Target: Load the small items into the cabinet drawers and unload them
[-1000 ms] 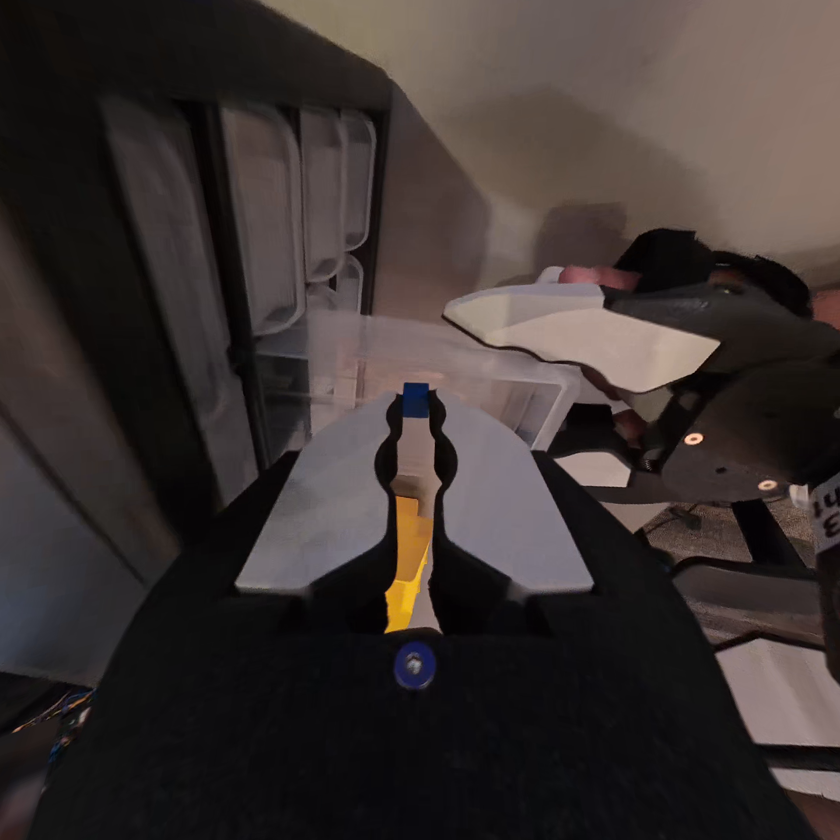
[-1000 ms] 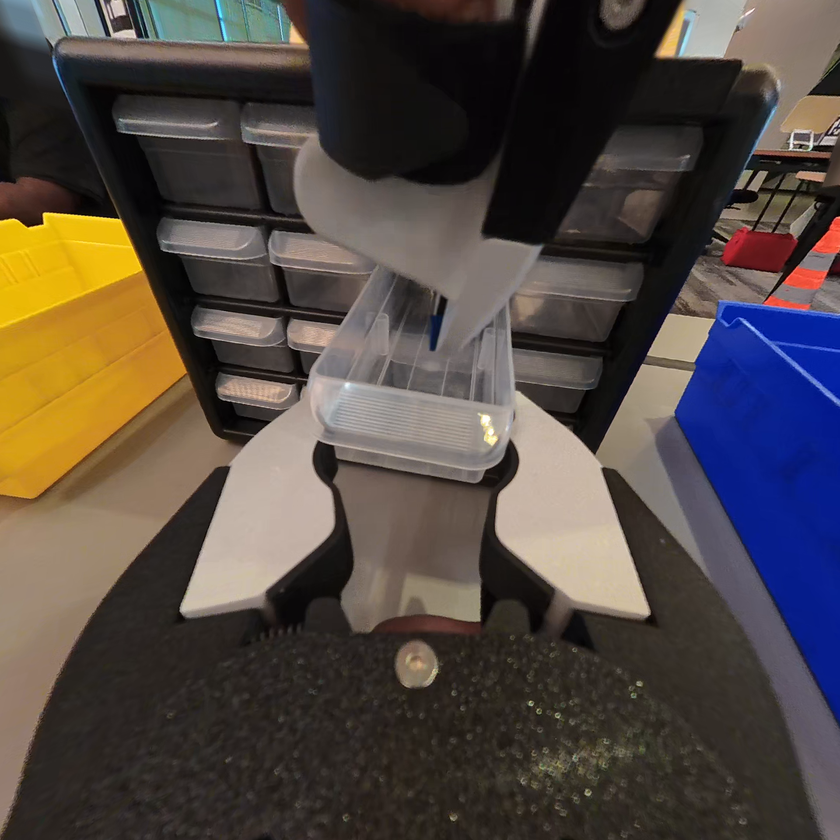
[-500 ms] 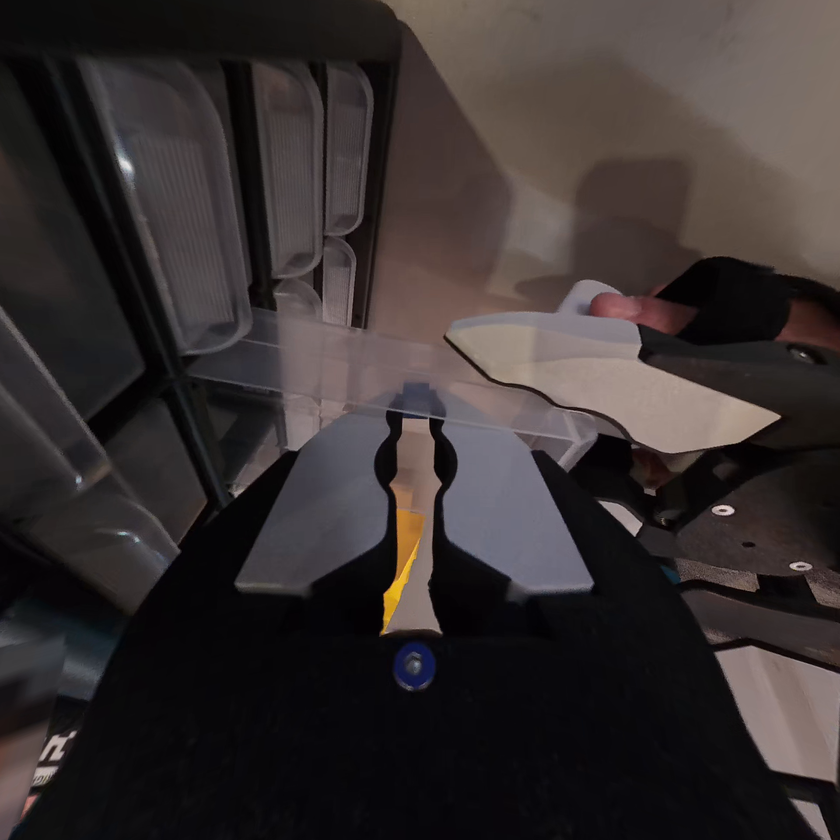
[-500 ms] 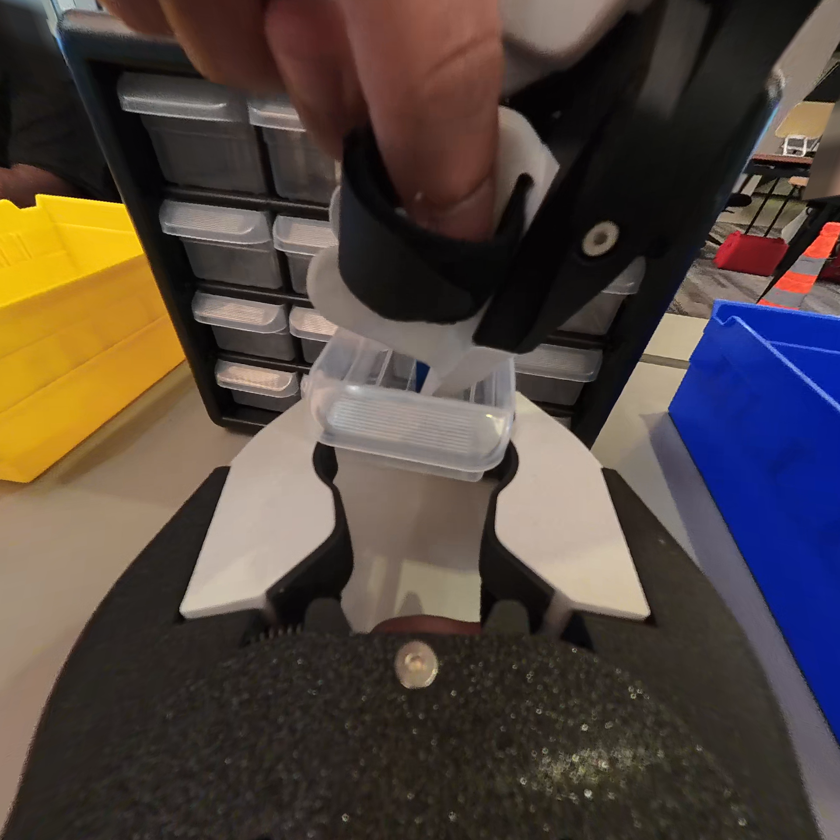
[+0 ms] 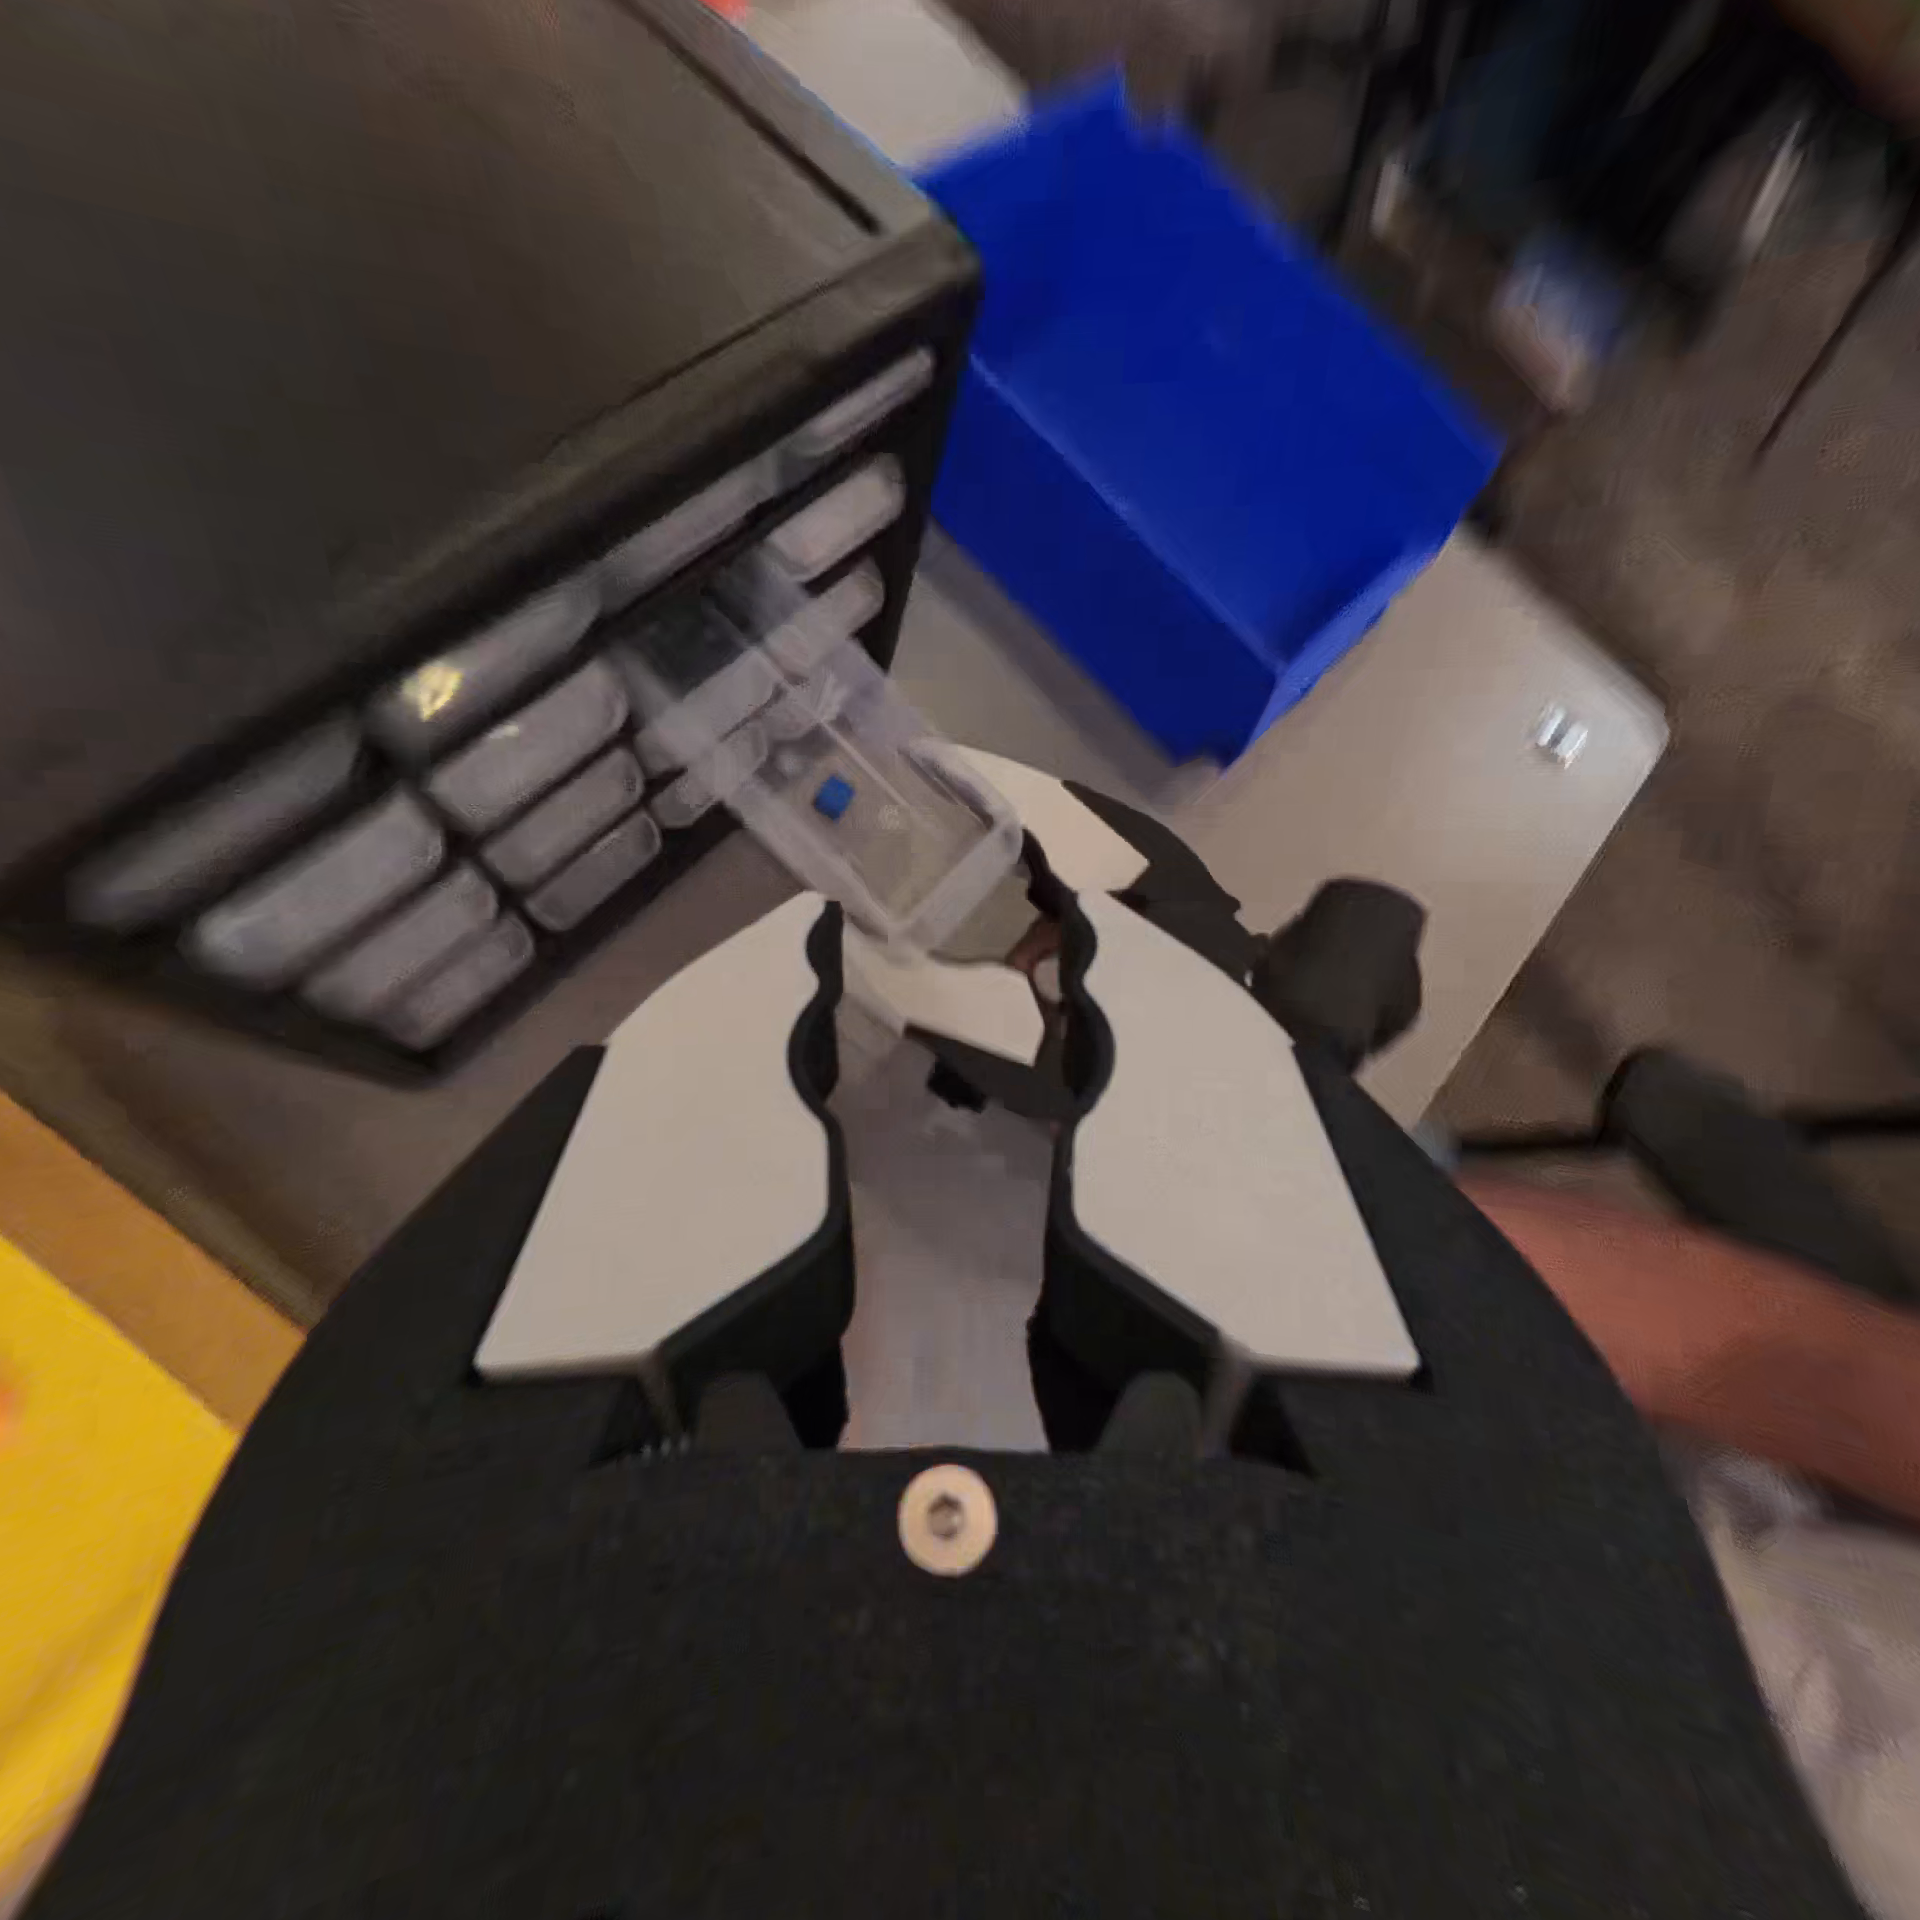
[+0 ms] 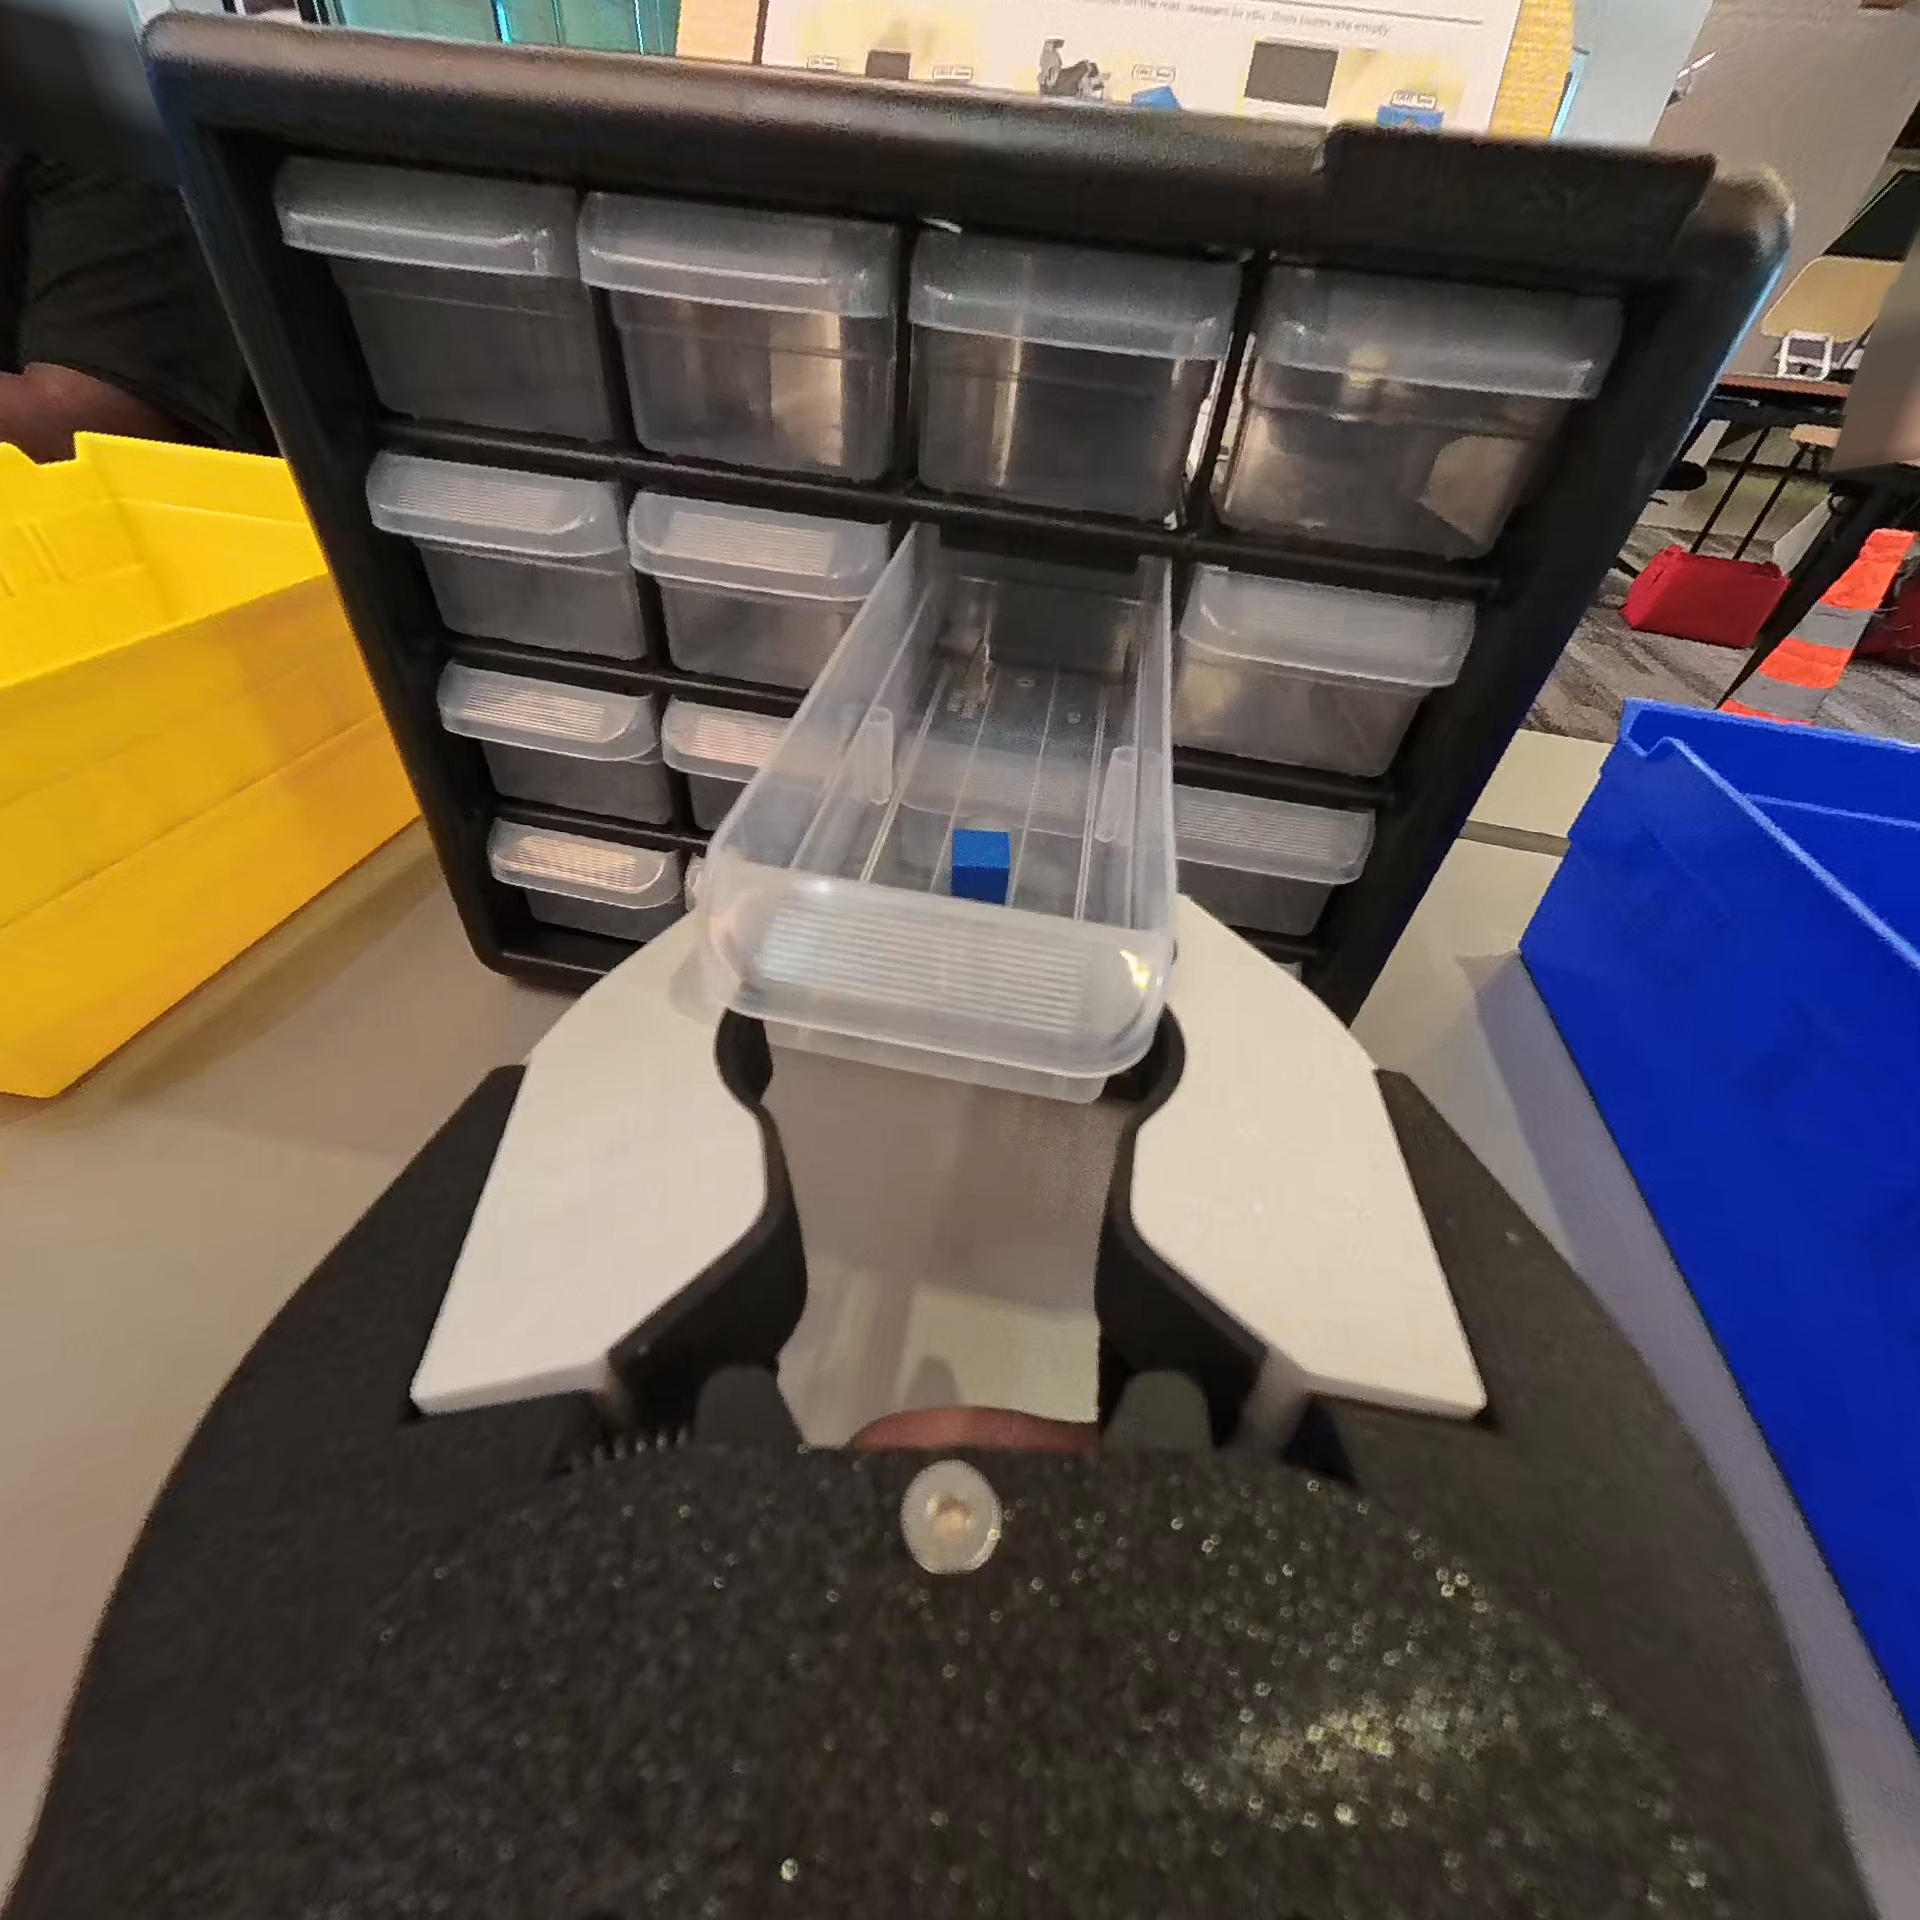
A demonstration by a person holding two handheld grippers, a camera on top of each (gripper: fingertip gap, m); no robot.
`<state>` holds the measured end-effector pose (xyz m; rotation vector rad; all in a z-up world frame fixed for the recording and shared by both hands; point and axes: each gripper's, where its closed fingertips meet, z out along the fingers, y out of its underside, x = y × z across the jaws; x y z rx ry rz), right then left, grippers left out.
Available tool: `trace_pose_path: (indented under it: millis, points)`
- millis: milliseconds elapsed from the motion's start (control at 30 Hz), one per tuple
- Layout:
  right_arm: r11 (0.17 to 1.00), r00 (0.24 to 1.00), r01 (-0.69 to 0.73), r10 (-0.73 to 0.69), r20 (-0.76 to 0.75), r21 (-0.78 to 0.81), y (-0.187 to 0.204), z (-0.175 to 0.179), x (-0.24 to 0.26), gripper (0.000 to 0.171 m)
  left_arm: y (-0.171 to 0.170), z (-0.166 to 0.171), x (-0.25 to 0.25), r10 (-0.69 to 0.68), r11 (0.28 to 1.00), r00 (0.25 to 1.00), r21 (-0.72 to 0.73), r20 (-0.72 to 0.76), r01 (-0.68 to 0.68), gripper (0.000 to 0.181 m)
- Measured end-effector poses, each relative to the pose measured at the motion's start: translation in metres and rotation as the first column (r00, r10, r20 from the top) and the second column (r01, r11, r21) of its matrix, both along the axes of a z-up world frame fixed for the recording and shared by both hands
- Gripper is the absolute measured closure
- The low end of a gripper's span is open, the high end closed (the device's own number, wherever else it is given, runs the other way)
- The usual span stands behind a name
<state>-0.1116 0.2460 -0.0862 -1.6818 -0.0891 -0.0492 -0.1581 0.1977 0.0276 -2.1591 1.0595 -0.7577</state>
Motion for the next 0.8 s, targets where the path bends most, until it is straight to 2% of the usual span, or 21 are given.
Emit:
trace_pose_path:
  millis: [67, 100, 233, 300, 367, 467, 500, 600, 633, 733, 800]
  points:
    - [1.0, 1.0, -0.012, 0.012, -0.001, 0.005, 0.002, 0.004, 0.001, 0.103, -0.018, -0.012, -0.046, 0.14, 0.99, 0.967, -0.005, 0.212, -0.142, 0.142]
    - [1.0, 1.0, -0.02, 0.02, 0.012, 0.009, 0.006, 0.006, 0.001, 0.103, -0.031, -0.029, -0.065, 0.192, 0.981, 0.948, -0.024, 0.254, -0.193, 0.143]
    - [0.997, 0.999, -0.033, 0.032, -0.011, -0.066, 0.03, 0.008, 0.004, 0.103, -0.08, -0.105, -0.104, 0.303, 0.953, 0.915, -0.11, 0.266, -0.284, 0.142]
    - [0.992, 0.997, -0.07, 0.067, -0.026, -0.108, 0.041, 0.003, 0.001, 0.103, -0.092, -0.133, -0.108, 0.345, 0.938, 0.891, -0.149, 0.295, -0.314, 0.142]
    - [0.981, 0.993, -0.111, 0.102, -0.061, -0.16, 0.042, -0.01, -0.003, 0.095, -0.099, -0.148, -0.104, 0.361, 0.932, 0.867, -0.166, 0.343, -0.323, 0.142]
    - [0.976, 0.993, -0.116, 0.114, -0.019, -0.184, 0.022, -0.027, -0.002, 0.099, -0.109, -0.155, -0.101, 0.352, 0.935, 0.855, -0.113, 0.381, -0.335, 0.142]
    - [0.981, 0.994, -0.103, 0.105, 0.006, -0.162, 0.013, -0.026, 0.0, 0.11, -0.111, -0.15, -0.099, 0.329, 0.943, 0.859, -0.082, 0.392, -0.323, 0.142]
    - [0.992, 0.992, -0.123, 0.123, 0.025, 0.0, -0.007, 0.001, -0.005, 0.155, -0.108, -0.145, -0.1, 0.284, 0.951, 0.88, 0.008, 0.381, -0.31, 0.142]
    - [0.991, 0.991, -0.129, 0.128, 0.031, 0.038, -0.008, 0.01, -0.008, 0.159, -0.106, -0.145, -0.1, 0.281, 0.952, 0.884, 0.012, 0.373, -0.307, 0.142]
    - [0.994, 0.993, -0.105, 0.104, 0.051, 0.032, 0.006, 0.017, -0.012, 0.157, -0.105, -0.15, -0.096, 0.266, 0.959, 0.893, -0.006, 0.363, -0.284, 0.142]
    - [0.995, 0.995, -0.096, 0.096, 0.034, -0.003, 0.018, 0.015, -0.014, 0.149, -0.108, -0.152, -0.092, 0.255, 0.964, 0.898, -0.016, 0.36, -0.267, 0.142]
